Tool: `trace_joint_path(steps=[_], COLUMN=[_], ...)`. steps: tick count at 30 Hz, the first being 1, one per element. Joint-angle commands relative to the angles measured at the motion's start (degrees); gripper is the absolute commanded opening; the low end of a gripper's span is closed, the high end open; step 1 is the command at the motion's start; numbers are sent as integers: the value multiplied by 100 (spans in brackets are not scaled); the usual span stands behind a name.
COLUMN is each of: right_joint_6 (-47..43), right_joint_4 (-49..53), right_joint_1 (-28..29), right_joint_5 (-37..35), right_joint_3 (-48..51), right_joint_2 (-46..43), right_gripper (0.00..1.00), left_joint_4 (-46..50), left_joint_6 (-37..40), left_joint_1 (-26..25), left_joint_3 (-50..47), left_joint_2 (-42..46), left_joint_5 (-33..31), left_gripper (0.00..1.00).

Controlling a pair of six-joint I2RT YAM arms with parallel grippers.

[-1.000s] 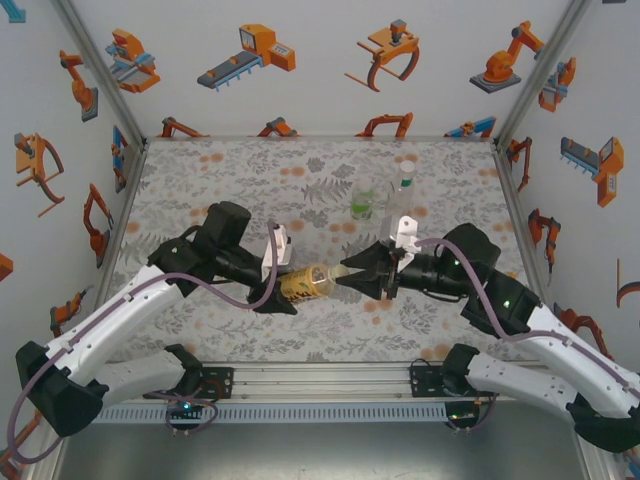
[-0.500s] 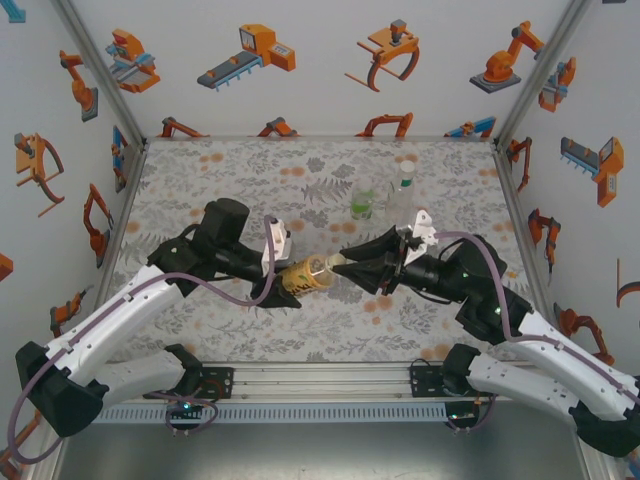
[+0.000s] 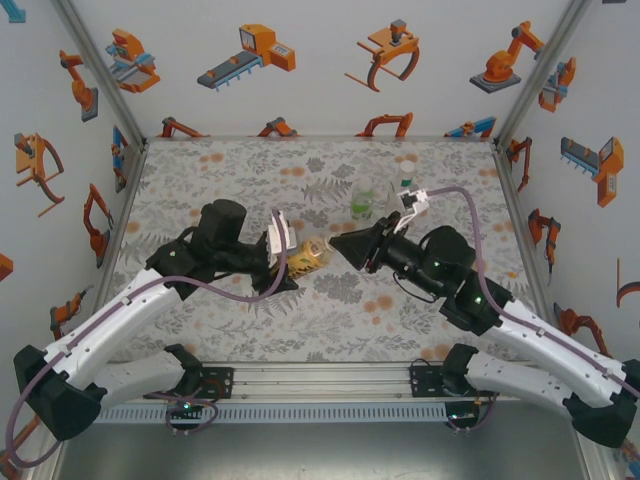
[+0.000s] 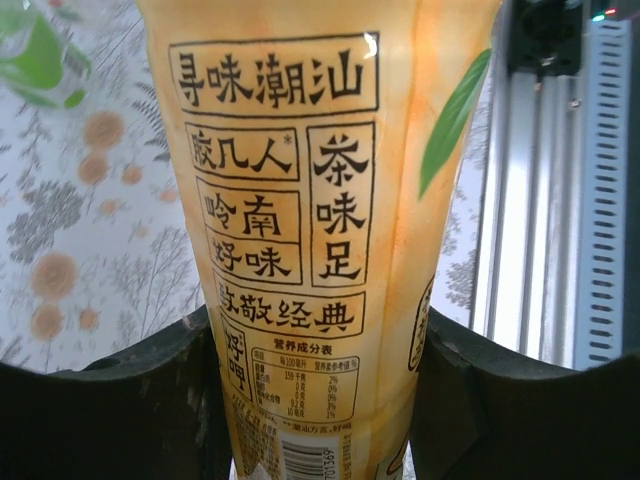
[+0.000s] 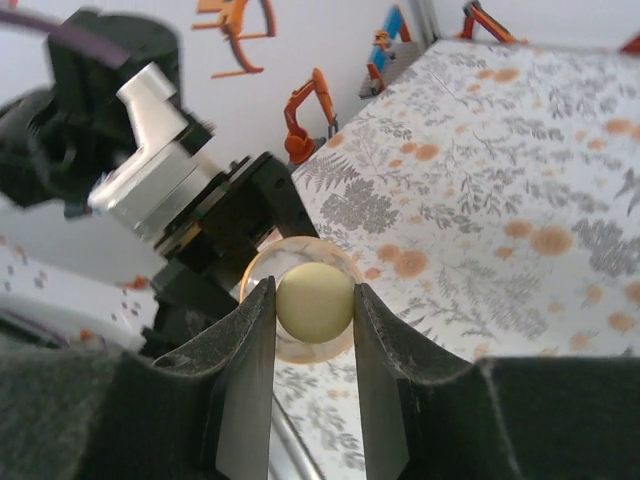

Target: Screw on the bottle caps

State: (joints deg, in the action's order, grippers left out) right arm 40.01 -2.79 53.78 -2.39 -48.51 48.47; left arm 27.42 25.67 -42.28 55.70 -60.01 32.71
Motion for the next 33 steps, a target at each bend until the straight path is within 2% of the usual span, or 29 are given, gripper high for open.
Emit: trace_joint_path(steps=[1, 5, 8, 11, 15, 16, 19, 20, 24, 26, 30, 33], right_joint_6=[1822, 2932, 3410, 3471, 3282, 3153, 2749, 2551, 1696, 1105, -136, -1600], right_joint_4=[289, 172, 119, 387, 485, 532, 771, 809, 1052, 1147, 1330, 1442], right_joint_1=[49, 46, 54, 45, 40, 45, 43, 42, 41, 28, -55, -245], right_joint_5=[-289, -376, -472, -418, -401, -450, -617, -631, -571, -503, -338, 334], right_joint_3=[-8, 36, 105, -81, -249, -278, -419, -480, -817, -937, -1055, -1127], right_joint_2=[431, 739, 869, 1027, 1074, 1022, 874, 825, 656, 527, 144, -148], right_gripper=[0, 0, 0, 0, 0, 1, 34, 42, 64, 69, 70, 67], left_joint_4=[-797, -952, -1080, -1063, -1037, -1035, -982, -944, -788, -710, -544, -149], left_joint_6=[-139, -227, -329, -329, -293, -293, -235, -201, -84, -34, 96, 421], left_joint_1=[-61, -61, -61, -61, -61, -61, -64, -62, -61, -61, -61, -53], left_joint_3=[76, 107, 107, 100, 35, 23, 2, -7, -16, -30, -7, 99], left_joint_2=[132, 44, 7, -33, -46, -43, -19, -11, 4, 16, 51, 11], left_joint_5=[-265, -741, -1098, -1284, -1212, -1214, -1198, -1175, -965, -813, -493, 190], left_gripper=[0, 0, 0, 0, 0, 0, 0, 0, 0, 0, 0, 0])
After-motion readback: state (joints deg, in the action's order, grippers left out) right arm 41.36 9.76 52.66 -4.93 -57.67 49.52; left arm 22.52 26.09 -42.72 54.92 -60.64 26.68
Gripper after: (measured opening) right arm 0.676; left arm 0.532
